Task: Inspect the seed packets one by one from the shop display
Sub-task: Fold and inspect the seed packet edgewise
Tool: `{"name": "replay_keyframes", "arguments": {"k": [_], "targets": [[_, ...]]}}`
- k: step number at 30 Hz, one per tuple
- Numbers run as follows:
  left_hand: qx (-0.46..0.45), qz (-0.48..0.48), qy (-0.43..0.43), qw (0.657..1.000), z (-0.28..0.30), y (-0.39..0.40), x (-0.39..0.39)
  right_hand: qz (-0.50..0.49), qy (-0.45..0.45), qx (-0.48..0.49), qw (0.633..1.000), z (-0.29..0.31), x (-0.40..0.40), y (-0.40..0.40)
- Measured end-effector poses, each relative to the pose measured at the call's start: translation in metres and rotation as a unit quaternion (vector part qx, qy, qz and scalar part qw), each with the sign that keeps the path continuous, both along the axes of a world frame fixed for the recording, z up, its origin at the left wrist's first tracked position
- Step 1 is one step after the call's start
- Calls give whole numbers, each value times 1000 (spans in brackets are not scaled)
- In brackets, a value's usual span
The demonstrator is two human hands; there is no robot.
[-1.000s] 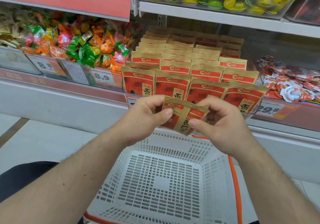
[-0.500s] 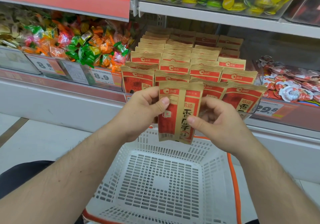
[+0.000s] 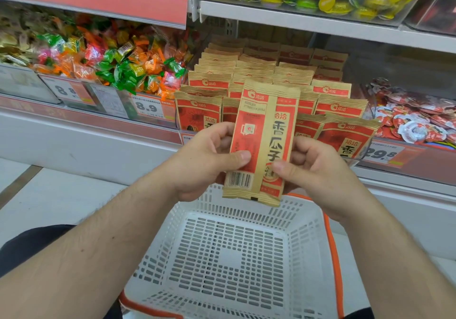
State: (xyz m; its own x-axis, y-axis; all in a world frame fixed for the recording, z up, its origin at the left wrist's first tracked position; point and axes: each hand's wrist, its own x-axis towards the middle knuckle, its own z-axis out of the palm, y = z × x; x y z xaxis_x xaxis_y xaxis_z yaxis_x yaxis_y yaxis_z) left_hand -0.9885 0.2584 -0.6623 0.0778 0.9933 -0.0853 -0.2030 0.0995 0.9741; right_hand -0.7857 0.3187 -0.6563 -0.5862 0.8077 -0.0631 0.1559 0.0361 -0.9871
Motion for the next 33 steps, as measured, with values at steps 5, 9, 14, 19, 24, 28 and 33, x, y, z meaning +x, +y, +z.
{"name": "replay_keyframes", "arguments": {"k": [5, 9, 14, 19, 24, 28, 33], "targets": [[-36, 1, -21, 999, 4, 0, -1, 61, 40, -70, 995, 1, 5, 2], [-51, 5, -36, 998, 5, -1, -2, 62, 76, -102, 990, 3, 5, 3], [-60, 13, -27, 998, 4, -1, -1, 63, 73, -95, 991, 1, 3, 2], [-53, 29, 7, 998, 5, 0, 3, 14, -1, -27, 1000, 5, -3, -6], [-24, 72, 144, 987, -4, 0, 12, -21, -186, 171, 967, -4, -17, -15], [-33, 77, 144, 986, -8, 1, 11, 45, -145, 163, 975, -7, -13, -13], [-37, 9, 151, 988, -6, 0, 10, -10, -39, 186, 982, -5, -12, -10]]}}
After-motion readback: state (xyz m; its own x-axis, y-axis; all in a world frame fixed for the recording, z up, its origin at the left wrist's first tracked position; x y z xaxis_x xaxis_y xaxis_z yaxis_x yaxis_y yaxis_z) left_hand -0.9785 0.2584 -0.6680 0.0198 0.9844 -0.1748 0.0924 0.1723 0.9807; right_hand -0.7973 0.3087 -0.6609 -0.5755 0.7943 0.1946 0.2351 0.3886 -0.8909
